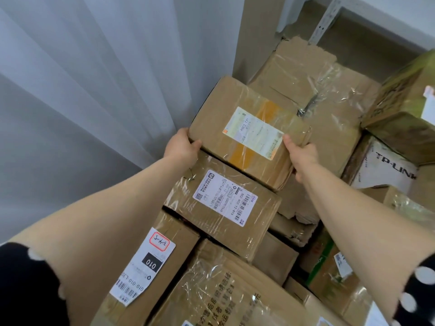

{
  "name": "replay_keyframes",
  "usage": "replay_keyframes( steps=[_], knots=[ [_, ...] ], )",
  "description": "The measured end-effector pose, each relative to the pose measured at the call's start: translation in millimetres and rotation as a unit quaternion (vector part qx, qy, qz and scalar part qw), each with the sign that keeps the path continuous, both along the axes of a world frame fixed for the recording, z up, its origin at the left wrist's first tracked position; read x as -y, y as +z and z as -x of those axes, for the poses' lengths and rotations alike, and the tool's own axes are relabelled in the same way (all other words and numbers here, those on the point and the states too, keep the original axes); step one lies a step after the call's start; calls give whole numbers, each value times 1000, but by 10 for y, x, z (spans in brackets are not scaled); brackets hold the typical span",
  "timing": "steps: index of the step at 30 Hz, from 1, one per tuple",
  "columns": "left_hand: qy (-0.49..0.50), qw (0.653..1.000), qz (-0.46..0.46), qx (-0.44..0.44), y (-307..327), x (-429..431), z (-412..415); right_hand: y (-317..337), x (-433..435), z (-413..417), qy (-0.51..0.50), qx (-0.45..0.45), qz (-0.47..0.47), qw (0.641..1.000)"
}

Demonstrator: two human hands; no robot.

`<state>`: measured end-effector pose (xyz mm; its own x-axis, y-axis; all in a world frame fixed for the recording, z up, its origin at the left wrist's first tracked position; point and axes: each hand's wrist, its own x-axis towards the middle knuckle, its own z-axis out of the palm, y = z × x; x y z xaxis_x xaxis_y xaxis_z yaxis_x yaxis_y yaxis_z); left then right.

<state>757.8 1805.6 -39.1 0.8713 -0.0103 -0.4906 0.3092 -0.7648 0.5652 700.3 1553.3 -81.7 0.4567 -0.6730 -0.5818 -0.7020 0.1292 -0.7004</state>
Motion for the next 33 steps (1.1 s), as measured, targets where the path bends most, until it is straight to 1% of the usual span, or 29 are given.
replay_keyframes(
  steps=[5,8,11,14,18,24,27,30,33],
  knots=[
    [-5,1000,10,-2,-55,-14,17,-39,22,-2,40,-34,-3,999],
    [-30,999,-16,1,-23,11,25,13,30,-19,66,-55,-9,996],
    [-57,996,-64,18,64,15,110,108,-15,23,86,-68,23,994],
    [-83,992,-80,46,193,-11,269,222,-76,220,121,-85,65,987],
    [-127,985,-104,48,534,-6,541,585,-177,548,197,-115,97,969],
    [-178,975,-123,59,1224,55,1081,1317,-280,1084,293,-101,123,943],
    [-199,969,-124,74,1605,106,1420,1711,-320,1446,343,-104,139,923],
    [-231,960,-130,87,1929,171,1744,2059,-342,1826,372,-104,144,911],
    [-273,947,-139,100,2218,251,2042,2357,-340,2226,376,-101,151,909]
  ],
)
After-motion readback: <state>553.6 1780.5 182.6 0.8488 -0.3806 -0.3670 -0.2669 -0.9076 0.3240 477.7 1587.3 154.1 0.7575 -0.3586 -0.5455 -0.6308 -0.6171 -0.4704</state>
